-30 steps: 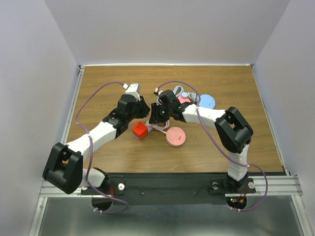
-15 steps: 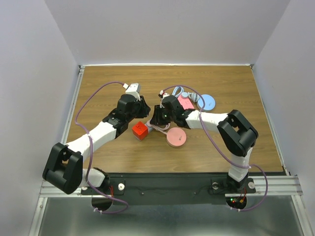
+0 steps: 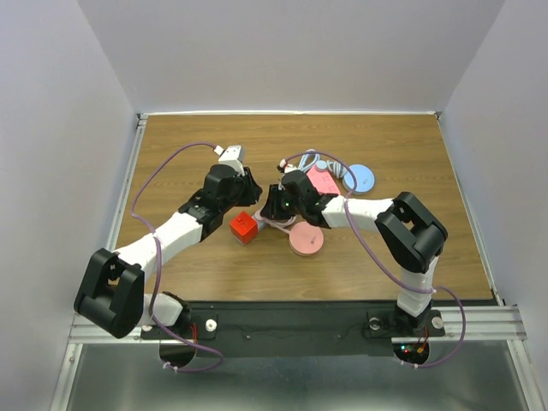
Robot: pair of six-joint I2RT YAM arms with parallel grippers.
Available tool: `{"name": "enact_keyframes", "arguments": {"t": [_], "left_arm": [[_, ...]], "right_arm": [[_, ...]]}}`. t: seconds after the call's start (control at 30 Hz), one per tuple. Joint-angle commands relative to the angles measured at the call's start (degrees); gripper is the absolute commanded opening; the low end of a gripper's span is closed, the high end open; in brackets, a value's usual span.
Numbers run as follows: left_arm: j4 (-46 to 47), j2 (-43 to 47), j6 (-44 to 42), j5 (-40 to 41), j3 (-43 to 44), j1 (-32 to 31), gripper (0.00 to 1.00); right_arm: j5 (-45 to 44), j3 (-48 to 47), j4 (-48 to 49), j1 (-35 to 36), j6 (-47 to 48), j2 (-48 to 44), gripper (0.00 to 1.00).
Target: Insert the plug
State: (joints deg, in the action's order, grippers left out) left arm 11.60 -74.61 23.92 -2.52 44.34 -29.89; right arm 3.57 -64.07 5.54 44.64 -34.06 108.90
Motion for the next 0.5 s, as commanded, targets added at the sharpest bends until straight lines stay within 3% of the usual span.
{"name": "enact_keyframes", "arguments": {"t": [0.0, 0.1, 0.17, 0.23, 0.33, 0.47], "left_arm": [[2.64, 1.31, -0.1, 0.06, -0.39, 0.09, 0.34], [2.47, 1.83, 0.07, 0.76, -0.13, 0.18, 0.34], [2.12, 2.62, 0.07, 1.55, 0.05, 0.36, 0.35], [1.16, 3.5, 0.42, 2.08, 0.57, 0.53, 0.38], [-0.08, 4.29, 0.69, 4.37, 1.54, 0.8, 0.43], [-2.27, 4.73, 0.77, 5.16, 3.38, 1.06, 0.46]], "right_arm": [[-5.07, 7.65, -18.9, 2.38, 2.07, 5.8, 0.14], [-4.72, 6.51, -18.81, 2.38, 2.25, 4.04, 0.16], [-5.15, 5.19, -18.9, 2.29, 2.86, 2.81, 0.26], [-5.24, 2.3, -19.08, 2.29, 3.56, 1.14, 0.48], [-5.68, -2.87, -19.34, 2.2, 6.19, 0.44, 0.67], [-5.95, -9.04, -19.78, 1.59, 8.48, -0.35, 0.73]]}}
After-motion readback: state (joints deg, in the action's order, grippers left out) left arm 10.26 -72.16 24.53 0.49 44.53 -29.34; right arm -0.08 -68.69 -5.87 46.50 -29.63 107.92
